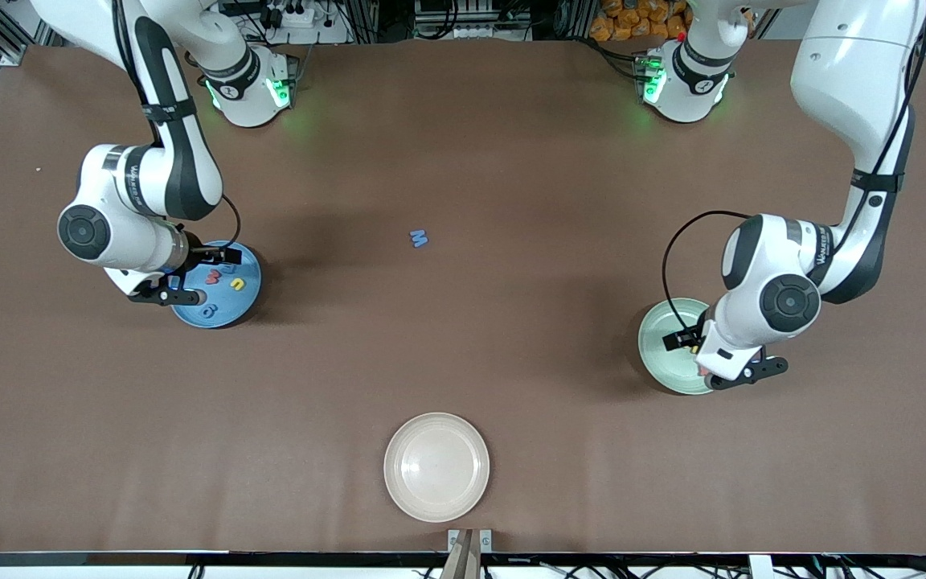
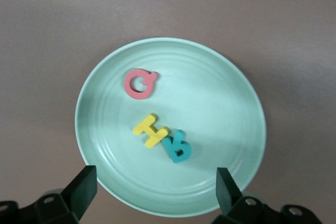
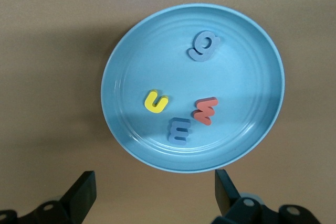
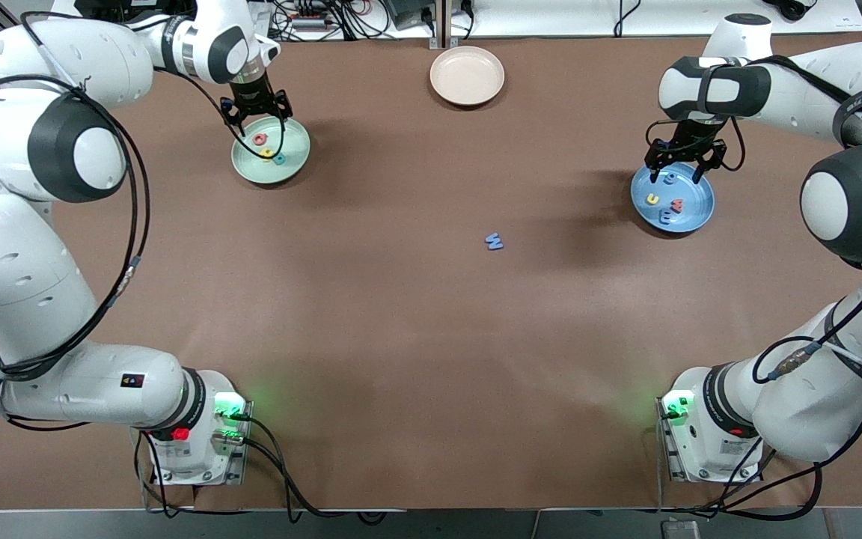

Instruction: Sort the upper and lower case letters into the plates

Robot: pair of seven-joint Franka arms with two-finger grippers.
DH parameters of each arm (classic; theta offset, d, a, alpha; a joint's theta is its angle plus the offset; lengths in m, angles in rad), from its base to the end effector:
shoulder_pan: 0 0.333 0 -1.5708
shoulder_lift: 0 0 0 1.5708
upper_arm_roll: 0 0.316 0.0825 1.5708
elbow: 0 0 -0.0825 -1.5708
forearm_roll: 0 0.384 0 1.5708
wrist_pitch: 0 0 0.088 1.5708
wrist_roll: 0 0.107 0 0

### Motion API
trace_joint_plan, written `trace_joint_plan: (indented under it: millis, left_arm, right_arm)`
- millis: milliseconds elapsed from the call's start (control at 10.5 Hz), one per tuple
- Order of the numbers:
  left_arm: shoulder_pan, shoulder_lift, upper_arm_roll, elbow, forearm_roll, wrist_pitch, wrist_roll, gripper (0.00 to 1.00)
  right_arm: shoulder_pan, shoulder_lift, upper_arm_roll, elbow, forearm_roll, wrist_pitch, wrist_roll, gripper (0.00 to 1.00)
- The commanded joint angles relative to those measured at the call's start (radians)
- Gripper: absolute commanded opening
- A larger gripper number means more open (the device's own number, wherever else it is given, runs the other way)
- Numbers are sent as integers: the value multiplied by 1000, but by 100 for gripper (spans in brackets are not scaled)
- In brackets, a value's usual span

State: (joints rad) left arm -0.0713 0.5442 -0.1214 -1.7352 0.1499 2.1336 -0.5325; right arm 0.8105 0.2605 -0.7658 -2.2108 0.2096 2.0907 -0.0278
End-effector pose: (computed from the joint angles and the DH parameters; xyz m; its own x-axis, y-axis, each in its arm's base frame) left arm 0.6418 -0.1119 0.2570 0.9595 0.2649 -0.0956 0.2536 -0.9603 -0.1161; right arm 0.5118 0.0309 0.2713 0.9545 -0.0711 -0.2898 -0.0657 -0.9974 0.0284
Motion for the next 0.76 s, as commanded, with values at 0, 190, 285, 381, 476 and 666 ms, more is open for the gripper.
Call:
trace_joint_plan:
  millis: [0,190,285,381,476,666]
  left_arm:
    - [-1,-4,11,5,-38,-9,17,100]
    - [-1,-16,11,9,-39,-9,14,100]
    - [-4,-24,11,12,-39,-9,11,100]
    - [-7,-33,11,13,-38,-9,11,100]
    - [-8,-44,11,13,-38,-11,12,100]
    - [-18,-84,2,19,-39,-56,14,100]
  right_arm:
    - [2,-20,-3,-10,8,-6,-6,100]
    - [2,-18,-3,-10,8,-4,-6,100]
    - [2,-18,-3,-10,8,-6,-6,100]
    - [2,-18,-3,-10,8,-6,-6,100]
    - [2,-18,-3,-10,8,-6,-6,100]
    - [2,-18,-3,-12,8,-8,-6,100]
